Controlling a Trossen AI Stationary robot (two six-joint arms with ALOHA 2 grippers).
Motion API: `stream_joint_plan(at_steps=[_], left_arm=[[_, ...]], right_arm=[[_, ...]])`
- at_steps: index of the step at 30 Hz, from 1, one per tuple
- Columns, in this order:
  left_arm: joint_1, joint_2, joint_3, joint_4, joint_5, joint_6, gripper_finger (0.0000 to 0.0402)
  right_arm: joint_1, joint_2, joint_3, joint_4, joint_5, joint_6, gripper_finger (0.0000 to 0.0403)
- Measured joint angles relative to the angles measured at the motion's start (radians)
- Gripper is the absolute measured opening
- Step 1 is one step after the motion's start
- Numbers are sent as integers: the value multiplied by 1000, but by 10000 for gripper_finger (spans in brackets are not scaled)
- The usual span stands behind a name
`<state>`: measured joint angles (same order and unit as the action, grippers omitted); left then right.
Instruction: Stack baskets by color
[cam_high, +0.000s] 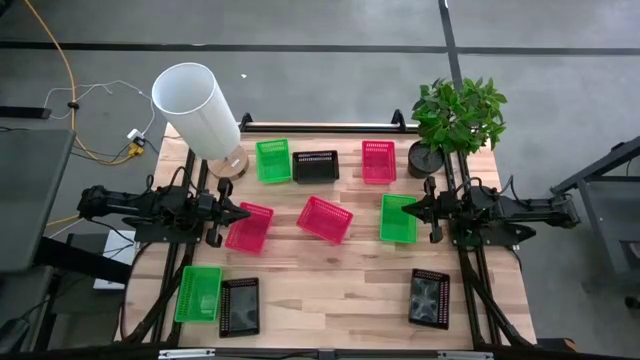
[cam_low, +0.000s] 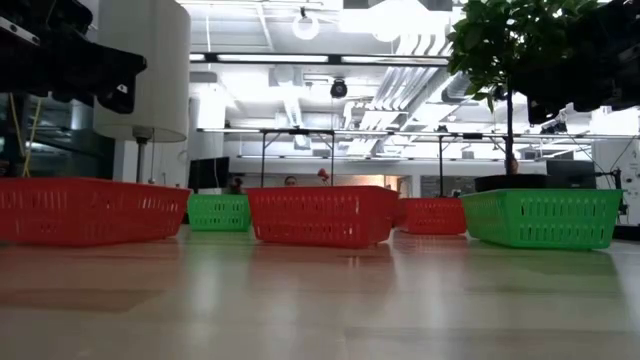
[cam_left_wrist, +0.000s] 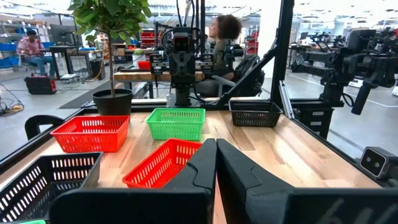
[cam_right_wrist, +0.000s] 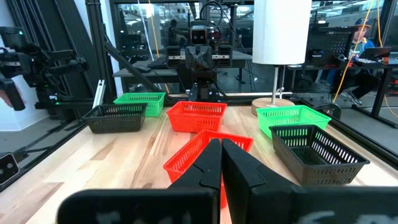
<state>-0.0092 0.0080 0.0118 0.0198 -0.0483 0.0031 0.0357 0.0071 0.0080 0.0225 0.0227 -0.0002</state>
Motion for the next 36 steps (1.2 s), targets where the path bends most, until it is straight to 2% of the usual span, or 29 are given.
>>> stream_joint_plan(at_steps=[11,13,16,19,22,26,32,36], left_arm=[[0,0,0,27,0,0,1],[1,0,0,104,0,16,1],[1,0,0,307,-21,-21,1],[1,3,0,500,-151,-100,1],[1,36,39,538,-210,-77,1],[1,161,183,412,-212,-71,1],[1,395,500,-8,-198,-134,0],[1,481,659,-192,-168,-206,0]], right_arm=[[0,0,0,0,0,0,0],[0,0,0,0,0,0,0],[0,0,0,0,0,0,0],[0,0,0,0,0,0,0],[0,0,0,0,0,0,0],[0,0,0,0,0,0,0],[0,0,0,0,0,0,0],[0,0,0,0,0,0,0]])
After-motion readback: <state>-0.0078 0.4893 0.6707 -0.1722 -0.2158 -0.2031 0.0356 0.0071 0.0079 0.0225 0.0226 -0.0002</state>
